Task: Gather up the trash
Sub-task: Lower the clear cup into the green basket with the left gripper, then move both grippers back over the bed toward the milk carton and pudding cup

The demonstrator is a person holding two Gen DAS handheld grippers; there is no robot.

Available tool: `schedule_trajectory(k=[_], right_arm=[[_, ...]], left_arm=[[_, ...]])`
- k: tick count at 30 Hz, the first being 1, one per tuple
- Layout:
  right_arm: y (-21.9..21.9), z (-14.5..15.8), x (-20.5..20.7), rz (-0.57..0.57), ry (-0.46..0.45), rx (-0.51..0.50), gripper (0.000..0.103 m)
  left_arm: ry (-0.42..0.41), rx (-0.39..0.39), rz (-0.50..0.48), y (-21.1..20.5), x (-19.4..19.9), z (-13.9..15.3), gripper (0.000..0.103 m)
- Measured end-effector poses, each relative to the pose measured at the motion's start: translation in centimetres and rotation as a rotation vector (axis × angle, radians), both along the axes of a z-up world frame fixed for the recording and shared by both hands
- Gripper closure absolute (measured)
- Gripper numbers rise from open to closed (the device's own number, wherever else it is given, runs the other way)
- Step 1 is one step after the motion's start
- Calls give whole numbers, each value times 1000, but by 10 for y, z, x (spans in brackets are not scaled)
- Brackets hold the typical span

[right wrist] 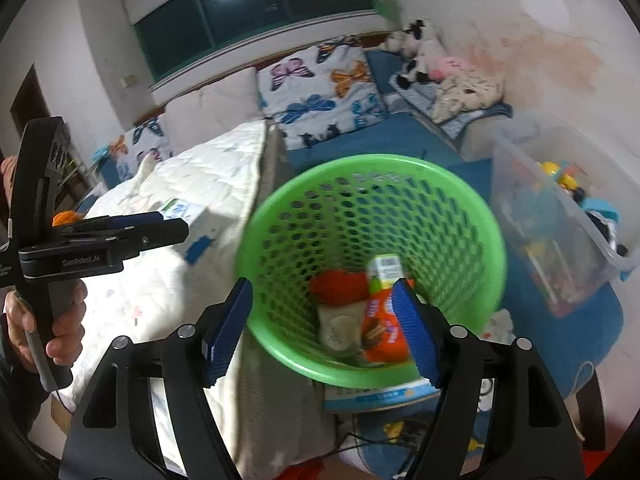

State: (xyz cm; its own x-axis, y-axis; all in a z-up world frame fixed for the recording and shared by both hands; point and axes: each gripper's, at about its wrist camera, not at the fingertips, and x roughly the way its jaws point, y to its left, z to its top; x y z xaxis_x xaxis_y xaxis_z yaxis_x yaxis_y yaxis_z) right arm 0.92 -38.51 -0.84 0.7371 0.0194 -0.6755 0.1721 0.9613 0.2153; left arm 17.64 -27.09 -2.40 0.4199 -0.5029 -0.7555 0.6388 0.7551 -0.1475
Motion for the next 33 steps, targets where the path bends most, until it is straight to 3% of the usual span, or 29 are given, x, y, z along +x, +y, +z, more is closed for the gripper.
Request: schedule_trajectory(k=[12, 19, 33], right_arm=[[57, 3, 55, 214, 33, -30, 27], [92, 5, 93, 348, 63, -99, 26], [147, -8, 160, 581, 141, -215, 21]], left_arm=[[-10, 16, 186, 90, 32, 2, 34], [-3, 18, 280, 135, 49, -1, 34], [24, 23, 398, 187, 79, -13, 34]])
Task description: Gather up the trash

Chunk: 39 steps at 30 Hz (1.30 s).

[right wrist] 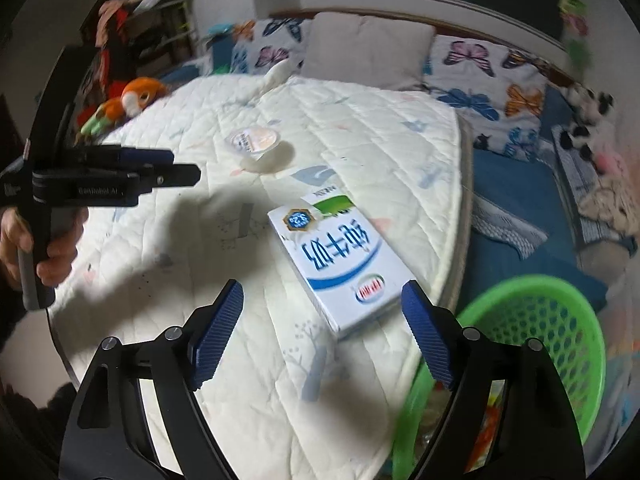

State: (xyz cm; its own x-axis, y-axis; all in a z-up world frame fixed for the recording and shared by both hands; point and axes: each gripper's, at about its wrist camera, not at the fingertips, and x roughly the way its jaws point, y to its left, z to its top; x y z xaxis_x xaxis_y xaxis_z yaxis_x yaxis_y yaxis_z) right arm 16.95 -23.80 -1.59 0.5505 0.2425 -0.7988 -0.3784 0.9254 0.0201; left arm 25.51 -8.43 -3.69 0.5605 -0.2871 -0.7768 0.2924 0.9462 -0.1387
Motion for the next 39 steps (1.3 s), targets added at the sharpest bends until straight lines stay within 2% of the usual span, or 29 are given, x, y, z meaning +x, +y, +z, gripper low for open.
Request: schedule_trajectory(k=[3, 5, 9, 12, 26, 29, 31, 39], right_arm=[[4, -5, 14, 33, 20, -12, 20], [6, -10, 23, 54, 31, -30, 19], [11, -20, 40, 96, 61, -62, 19], [15, -26, 50, 124, 66, -88, 14], [15, -48, 77, 160, 139, -74, 13], [13, -50, 79, 164, 149, -68, 16], [12, -52, 79, 170, 162, -53, 22], [9, -44, 70, 174, 142, -2, 26]], left_arm=[[6, 2, 11, 6, 7, -2, 34], [9, 11, 23, 9, 11, -5, 28], [13, 19, 32, 13, 19, -8, 28], [23, 22, 44, 17, 26, -13, 24], [34, 46, 40, 9, 60, -31, 21], [32, 58, 38, 5, 67, -33, 18], [34, 61, 37, 3, 72, -35, 17], [17, 87, 38, 0, 87, -41, 15]])
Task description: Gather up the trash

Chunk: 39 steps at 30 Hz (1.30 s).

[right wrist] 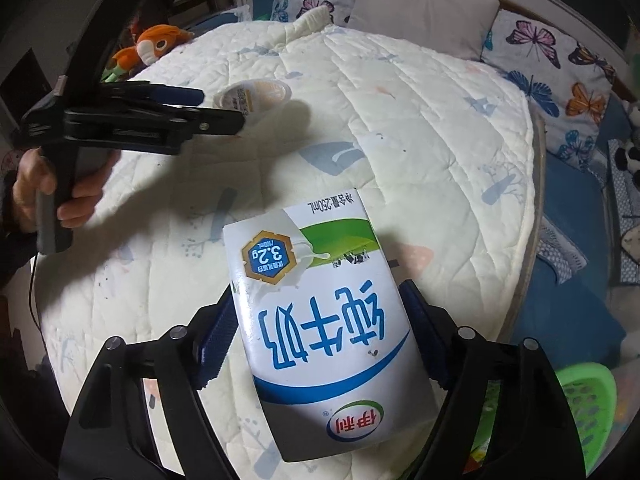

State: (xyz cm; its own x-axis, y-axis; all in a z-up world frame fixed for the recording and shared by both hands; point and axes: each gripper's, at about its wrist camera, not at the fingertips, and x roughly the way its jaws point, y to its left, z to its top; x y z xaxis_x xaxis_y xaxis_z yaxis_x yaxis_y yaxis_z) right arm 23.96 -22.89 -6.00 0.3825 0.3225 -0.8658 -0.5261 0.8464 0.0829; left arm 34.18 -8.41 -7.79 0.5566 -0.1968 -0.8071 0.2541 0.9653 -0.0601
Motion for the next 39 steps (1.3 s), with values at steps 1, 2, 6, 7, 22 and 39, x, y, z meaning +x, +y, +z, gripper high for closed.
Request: schedule_trajectory(k=[1, 2, 6, 7, 22, 39], right_arm=[[0, 2, -3, -3, -8, 0, 26], [1, 4, -6, -5, -16, -5, 26], [2, 8, -15, -11, -19, 0, 27], [2, 8, -16, -11, -18, 7, 27], [4, 16, -36, -29, -32, 24, 27], [9, 38, -76, -25, -70, 68, 28]], left_arm=[[-4, 1, -2, -1, 1, 0, 15], [-9, 3, -4, -2, 2, 0, 15], [-12, 11, -2, -6, 9, -3, 15], [-12, 12, -3, -7, 10, -4, 15], [-14, 38, 4, -20, 27, -16, 16], [-55, -16, -58, -28, 1, 2, 49]])
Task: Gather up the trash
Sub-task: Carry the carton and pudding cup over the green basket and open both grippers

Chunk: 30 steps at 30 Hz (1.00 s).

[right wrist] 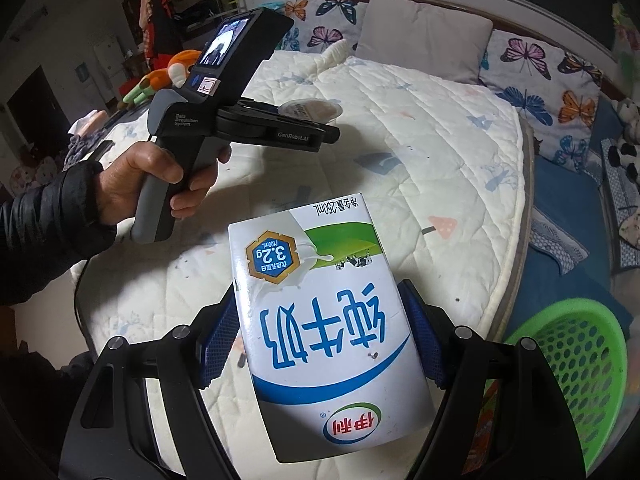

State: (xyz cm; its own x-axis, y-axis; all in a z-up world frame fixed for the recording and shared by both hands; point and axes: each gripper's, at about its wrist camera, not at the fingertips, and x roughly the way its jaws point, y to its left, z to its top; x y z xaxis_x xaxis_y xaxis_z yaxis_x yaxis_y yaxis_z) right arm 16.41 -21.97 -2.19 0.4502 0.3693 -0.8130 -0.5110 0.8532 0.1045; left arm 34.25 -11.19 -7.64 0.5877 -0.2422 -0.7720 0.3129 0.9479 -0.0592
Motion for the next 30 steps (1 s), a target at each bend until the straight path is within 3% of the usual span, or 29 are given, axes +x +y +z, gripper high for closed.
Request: schedule_trajectory(k=[15, 30], right_arm=[[-26, 16, -45, -91, -52, 29, 28], [-109, 5, -70, -365, -49, 2, 28]], left_arm=[[-56, -37, -136, -37, -61, 33, 49], [-64, -61, -279, -101, -110, 49, 49]])
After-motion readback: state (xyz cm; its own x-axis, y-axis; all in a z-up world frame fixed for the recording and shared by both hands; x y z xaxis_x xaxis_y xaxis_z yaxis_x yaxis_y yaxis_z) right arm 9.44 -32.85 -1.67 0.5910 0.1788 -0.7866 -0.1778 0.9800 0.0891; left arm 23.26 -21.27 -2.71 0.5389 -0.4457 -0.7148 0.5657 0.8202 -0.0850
